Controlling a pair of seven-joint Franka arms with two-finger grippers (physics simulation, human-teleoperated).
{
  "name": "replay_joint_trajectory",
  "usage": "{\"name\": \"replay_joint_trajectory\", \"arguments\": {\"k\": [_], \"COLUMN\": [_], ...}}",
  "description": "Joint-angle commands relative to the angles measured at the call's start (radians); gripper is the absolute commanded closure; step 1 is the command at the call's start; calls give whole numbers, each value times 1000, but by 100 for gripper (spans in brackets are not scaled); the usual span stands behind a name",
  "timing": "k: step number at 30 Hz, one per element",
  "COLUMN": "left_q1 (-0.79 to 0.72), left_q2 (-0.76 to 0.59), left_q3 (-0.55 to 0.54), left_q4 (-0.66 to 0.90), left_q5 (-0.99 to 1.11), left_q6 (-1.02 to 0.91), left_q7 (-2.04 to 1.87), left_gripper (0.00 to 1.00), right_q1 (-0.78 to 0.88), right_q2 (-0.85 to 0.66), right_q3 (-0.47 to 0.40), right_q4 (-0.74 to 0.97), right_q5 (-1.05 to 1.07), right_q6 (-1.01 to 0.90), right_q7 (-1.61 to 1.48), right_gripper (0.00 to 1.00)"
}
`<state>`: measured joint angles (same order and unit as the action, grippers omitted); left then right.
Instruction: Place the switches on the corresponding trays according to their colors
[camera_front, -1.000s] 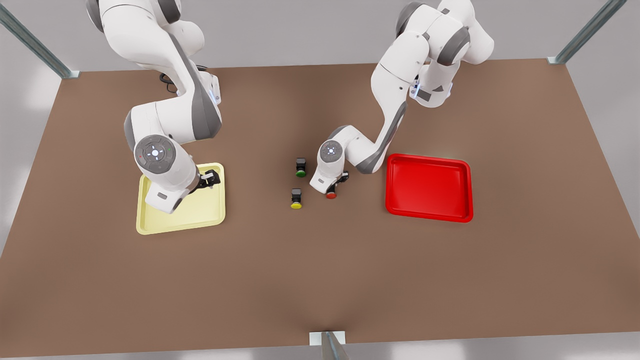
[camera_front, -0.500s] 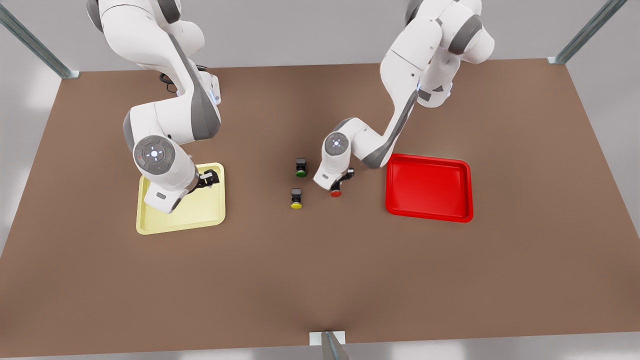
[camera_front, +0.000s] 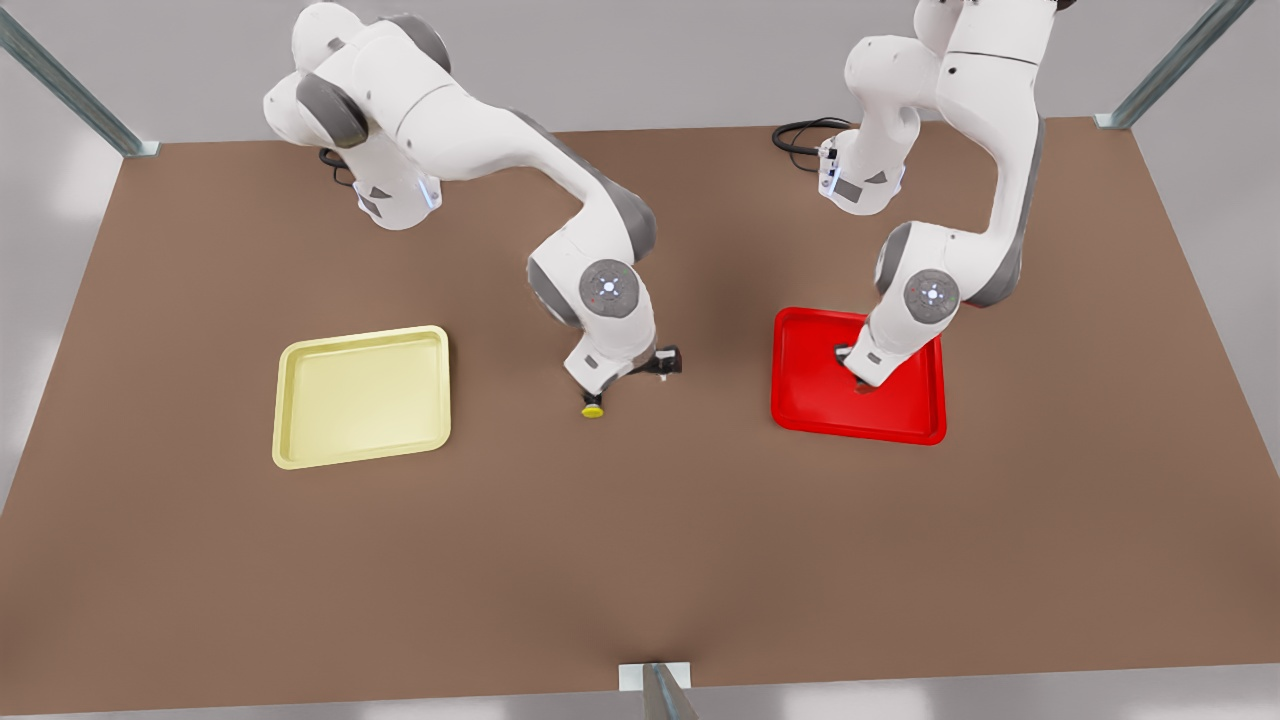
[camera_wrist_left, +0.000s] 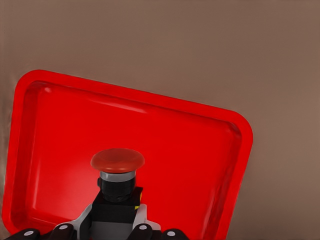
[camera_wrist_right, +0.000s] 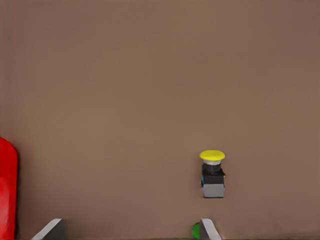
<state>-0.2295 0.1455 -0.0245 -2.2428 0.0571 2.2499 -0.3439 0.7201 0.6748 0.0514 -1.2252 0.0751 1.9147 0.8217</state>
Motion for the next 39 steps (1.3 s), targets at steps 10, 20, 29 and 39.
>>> {"name": "replay_joint_trajectory", "arguments": {"k": [10, 20, 29, 39], "left_q1": [73, 61, 95, 56], "left_q2": [86, 22, -83, -38], "left_q3": [0, -32, 115, 140], "left_q4": [6, 313, 697, 720], "left_q5": [3, -14, -20, -20], "left_q6": [89, -314, -693, -757], "left_q7": [48, 43, 319, 299], "left_gripper": [0, 0, 0, 0], "right_q1": [-27, -42, -39, -36], "right_q2": [-57, 2, 20, 22], "right_q3": [7, -1, 1, 1], "right_q4": [-474, -545, -540, -534], "right_q5": [-37, -37, -37, -37], "right_q6": [371, 503, 500, 495], "right_q7": [-184, -217, -217, -222], "right_gripper": [0, 0, 18, 42]}}
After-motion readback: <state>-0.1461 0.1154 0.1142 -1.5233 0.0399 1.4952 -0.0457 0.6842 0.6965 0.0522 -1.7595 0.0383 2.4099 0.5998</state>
